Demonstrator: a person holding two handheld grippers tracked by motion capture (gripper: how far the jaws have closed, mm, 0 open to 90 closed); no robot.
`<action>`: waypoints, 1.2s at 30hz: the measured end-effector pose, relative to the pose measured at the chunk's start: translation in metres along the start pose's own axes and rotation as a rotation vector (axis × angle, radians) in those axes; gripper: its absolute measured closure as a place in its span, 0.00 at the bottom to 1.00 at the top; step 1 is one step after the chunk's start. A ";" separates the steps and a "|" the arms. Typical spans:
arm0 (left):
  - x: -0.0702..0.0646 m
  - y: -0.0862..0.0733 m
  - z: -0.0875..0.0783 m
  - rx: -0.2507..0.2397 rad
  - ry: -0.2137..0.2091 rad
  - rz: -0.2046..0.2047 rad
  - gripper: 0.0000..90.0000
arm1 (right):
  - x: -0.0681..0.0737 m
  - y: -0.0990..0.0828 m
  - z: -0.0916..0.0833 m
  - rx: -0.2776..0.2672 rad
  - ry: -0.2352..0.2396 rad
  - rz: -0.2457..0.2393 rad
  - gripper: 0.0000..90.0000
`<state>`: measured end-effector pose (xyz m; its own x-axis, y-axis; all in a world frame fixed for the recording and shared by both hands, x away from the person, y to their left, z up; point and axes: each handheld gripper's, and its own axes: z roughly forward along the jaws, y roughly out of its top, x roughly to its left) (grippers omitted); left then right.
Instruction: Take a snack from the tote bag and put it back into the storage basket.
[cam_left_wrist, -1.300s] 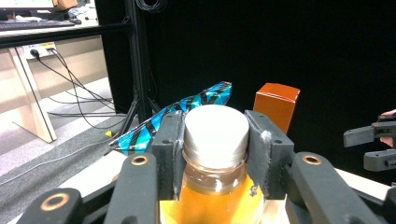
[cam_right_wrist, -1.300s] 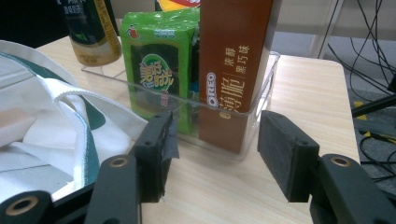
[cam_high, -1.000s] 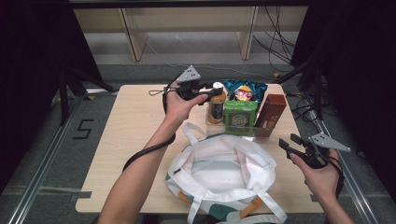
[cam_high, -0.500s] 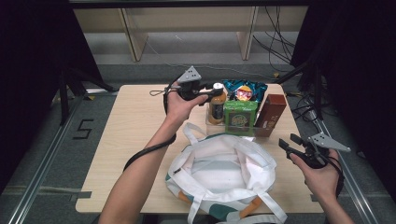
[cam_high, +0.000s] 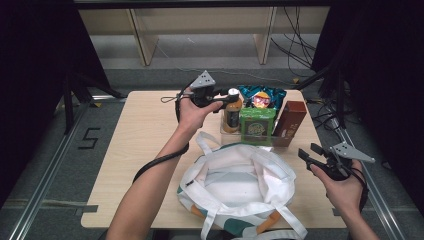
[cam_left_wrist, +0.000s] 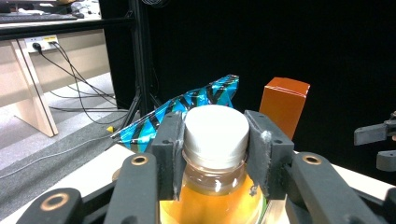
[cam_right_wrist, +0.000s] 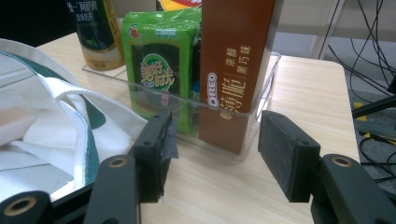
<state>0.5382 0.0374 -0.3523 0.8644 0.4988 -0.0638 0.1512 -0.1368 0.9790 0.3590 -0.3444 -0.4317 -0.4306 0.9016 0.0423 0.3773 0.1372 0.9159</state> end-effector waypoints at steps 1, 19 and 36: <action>0.001 0.000 0.001 -0.003 -0.002 0.007 0.65 | 0.001 0.000 -0.001 0.007 -0.004 0.011 0.51; 0.005 -0.006 0.005 0.007 0.010 0.016 0.65 | 0.002 0.001 0.000 0.002 0.004 0.026 0.51; 0.006 -0.013 0.006 0.024 0.009 0.006 0.65 | -0.001 0.000 0.002 -0.003 0.000 -0.010 0.51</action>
<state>0.5444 0.0375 -0.3661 0.8609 0.5057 -0.0562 0.1578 -0.1604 0.9744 0.3611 -0.3445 -0.4321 -0.4341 0.9003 0.0326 0.3701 0.1452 0.9176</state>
